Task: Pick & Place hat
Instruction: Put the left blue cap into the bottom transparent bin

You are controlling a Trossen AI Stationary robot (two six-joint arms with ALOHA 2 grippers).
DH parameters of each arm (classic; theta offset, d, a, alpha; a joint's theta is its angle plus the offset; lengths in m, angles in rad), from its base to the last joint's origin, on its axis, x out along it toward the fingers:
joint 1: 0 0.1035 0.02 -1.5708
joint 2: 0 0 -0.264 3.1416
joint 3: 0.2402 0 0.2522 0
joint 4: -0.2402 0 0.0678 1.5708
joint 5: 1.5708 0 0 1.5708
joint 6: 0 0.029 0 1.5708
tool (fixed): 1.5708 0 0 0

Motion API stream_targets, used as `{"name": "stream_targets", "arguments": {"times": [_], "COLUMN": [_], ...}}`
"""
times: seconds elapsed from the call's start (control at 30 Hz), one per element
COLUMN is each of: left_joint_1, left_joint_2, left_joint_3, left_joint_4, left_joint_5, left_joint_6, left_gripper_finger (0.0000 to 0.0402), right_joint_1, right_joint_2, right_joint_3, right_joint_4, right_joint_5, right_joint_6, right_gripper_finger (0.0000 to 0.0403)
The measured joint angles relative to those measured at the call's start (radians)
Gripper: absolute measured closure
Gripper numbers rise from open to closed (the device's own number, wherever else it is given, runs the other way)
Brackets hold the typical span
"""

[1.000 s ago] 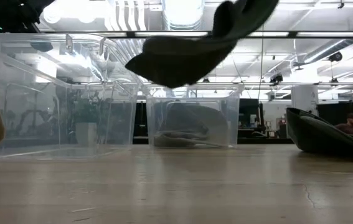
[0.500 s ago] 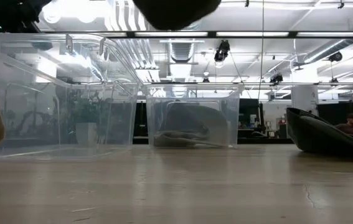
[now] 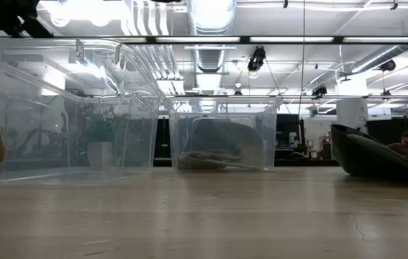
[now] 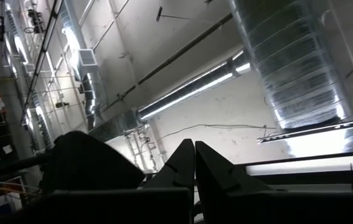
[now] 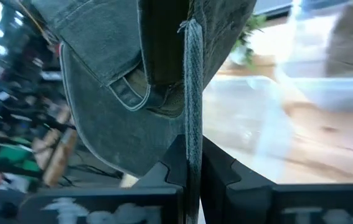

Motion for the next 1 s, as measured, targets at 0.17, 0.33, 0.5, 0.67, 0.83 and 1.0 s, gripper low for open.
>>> {"name": "stream_targets", "arguments": {"times": [0.17,0.33,0.5,0.67,0.83,1.0], "left_joint_1": [0.0,0.0,-0.001,-0.001,0.0,0.0], "left_joint_2": [0.0,0.0,0.0,0.0,0.0,0.0], "left_joint_3": [0.0,0.0,0.0,0.0,0.0,0.0], "left_joint_4": [0.016,0.06,0.107,0.129,0.144,0.169], "left_joint_5": [0.0,0.001,0.0,0.0,0.0,0.0], "left_joint_6": [0.009,0.011,0.016,0.016,0.019,0.027], "left_gripper_finger": [0.0394,0.0394,0.0394,0.0394,0.0394,0.0394], "right_joint_1": [-0.062,-0.085,-0.095,-0.103,-0.113,-0.116], "right_joint_2": [0.0,0.018,0.087,0.178,0.297,0.39], "right_joint_3": [-0.076,-0.124,-0.108,-0.047,0.07,0.224], "right_joint_4": [0.21,0.323,0.329,0.323,0.228,0.019], "right_joint_5": [-0.102,-0.157,-0.209,-0.267,-0.328,-0.375], "right_joint_6": [-0.051,-0.053,-0.024,-0.018,-0.001,0.011], "right_gripper_finger": [0.039,0.039,0.039,0.039,0.039,0.039]}}
